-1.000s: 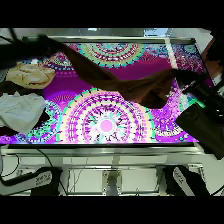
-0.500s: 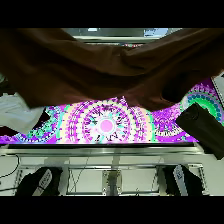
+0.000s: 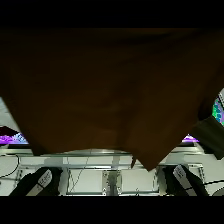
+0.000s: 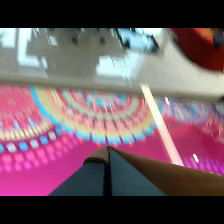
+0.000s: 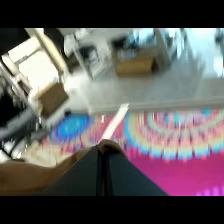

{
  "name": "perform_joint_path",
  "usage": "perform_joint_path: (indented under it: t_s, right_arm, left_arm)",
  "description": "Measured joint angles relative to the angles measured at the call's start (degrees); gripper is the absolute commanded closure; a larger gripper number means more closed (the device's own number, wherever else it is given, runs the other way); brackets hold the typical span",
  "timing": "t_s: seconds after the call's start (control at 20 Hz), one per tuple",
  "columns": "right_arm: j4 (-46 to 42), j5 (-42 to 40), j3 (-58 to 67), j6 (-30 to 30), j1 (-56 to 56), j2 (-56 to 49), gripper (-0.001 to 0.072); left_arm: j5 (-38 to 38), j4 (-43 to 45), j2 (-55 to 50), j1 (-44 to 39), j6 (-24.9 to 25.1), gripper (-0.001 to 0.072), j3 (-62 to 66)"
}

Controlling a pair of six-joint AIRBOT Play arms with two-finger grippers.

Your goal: Fold the shirts.

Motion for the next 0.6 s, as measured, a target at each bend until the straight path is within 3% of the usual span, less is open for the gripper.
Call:
perform_joint_path:
  t_s: [0.25, 0.5, 0.55, 0.6]
  right_arm:
    - [-25.6, -6.7, -8.6, 4.2, 18.7, -13.9, 0.0693]
    - [-31.0, -18.8, -11.4, 6.3, 24.3, -31.0, 0.0688]
    - [-30.1, -21.3, -11.6, 6.4, 24.8, -33.7, 0.0654]
    - [-28.9, -24.0, -11.7, 6.4, 25.3, -36.0, 0.0517]
  left_arm:
    - [-3.4, 7.6, -21.2, -8.7, -2.4, 0.0699, 0.0]
    - [2.3, 18.8, -38.6, -11.0, -13.0, 0.0697, 0.0]
    - [4.6, 19.4, -40.8, -11.1, -14.4, 0.0668, 0.0]
    - [7.0, 19.5, -42.4, -11.2, -15.3, 0.0453, 0.0]
